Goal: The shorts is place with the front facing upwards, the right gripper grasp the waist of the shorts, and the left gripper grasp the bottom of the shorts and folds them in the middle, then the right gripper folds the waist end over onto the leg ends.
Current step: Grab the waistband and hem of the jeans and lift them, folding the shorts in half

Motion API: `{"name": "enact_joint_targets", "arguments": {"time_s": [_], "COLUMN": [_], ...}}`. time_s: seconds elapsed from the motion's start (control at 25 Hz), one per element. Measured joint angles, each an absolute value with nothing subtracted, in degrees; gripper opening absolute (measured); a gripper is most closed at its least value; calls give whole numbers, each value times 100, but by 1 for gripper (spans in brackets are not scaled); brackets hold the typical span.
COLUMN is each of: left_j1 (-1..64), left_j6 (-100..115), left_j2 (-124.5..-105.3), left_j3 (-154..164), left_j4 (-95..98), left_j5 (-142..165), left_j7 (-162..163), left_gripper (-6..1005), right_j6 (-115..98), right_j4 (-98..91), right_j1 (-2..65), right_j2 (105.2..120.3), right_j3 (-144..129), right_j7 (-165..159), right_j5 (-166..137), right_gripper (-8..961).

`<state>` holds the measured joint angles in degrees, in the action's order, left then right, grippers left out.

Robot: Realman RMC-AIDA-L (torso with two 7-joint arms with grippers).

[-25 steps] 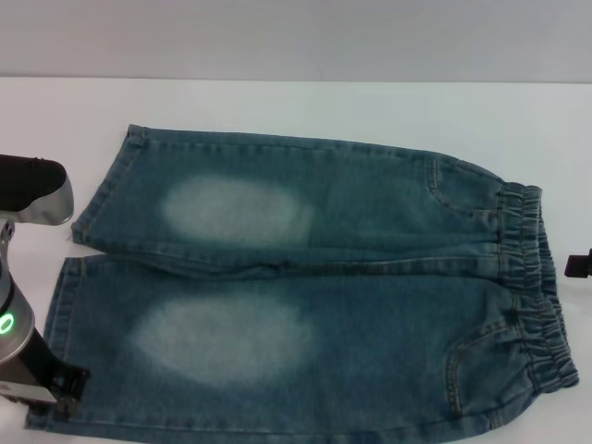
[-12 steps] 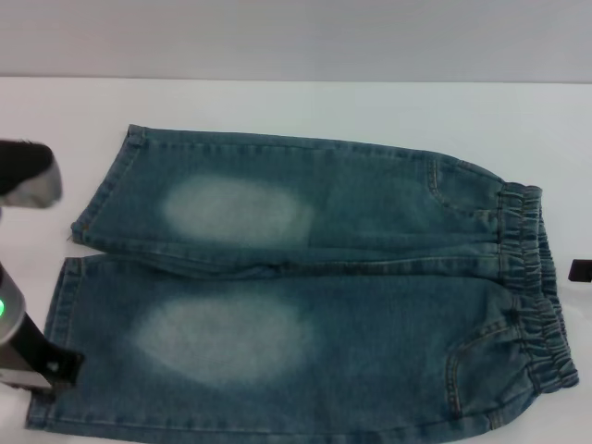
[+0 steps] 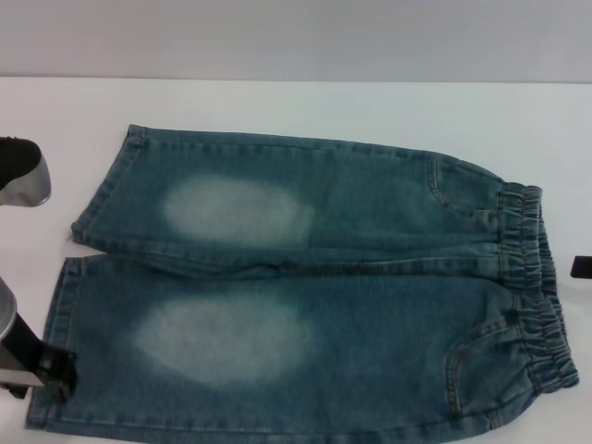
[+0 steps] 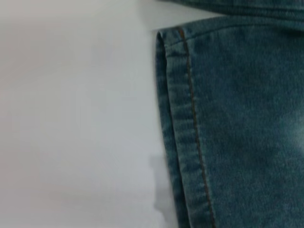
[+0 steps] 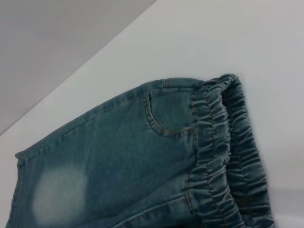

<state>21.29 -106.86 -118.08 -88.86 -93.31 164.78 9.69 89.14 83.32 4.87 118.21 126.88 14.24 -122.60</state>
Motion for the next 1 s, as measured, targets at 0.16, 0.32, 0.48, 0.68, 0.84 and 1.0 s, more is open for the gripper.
{"name": "enact_joint_targets", "arguments": {"time_s": [0.16, 0.32, 0.48, 0.68, 0.84, 1.0], "left_j1": [2131, 2128, 2118, 2103, 2126, 2152], "left_j6": [-10711, -10786, -10777, -10719, -10659, -10603], "left_j2": [-11814, -11813, -11812, -11818, -11820, -11821], "left_j3": [-8885, -8885, -8885, -8885, -8885, -8885], "left_j4": [-9321, -9319, -9250, -9095, -8983, -8959], "left_j5": [16475, 16462, 16452, 16436, 16354, 16296], "left_j7": [963, 950, 952, 947, 934, 922], "left_gripper": [363, 555, 704, 781, 782, 779], "right_j6": [8921, 8923, 8914, 8883, 8873, 8874], "right_j4": [8332, 8332, 8307, 8224, 8212, 8188], "right_j1": [529, 575, 619, 678, 715, 740], "right_j2": [11821, 11821, 11821, 11817, 11813, 11812], "right_j3": [12691, 12702, 12712, 12712, 12711, 12709], "right_j7": [1424, 1423, 1423, 1424, 1424, 1424], "right_j5": [-12248, -12248, -12256, -12267, -12272, -12284], "right_gripper": [782, 783, 784, 783, 783, 782]}}
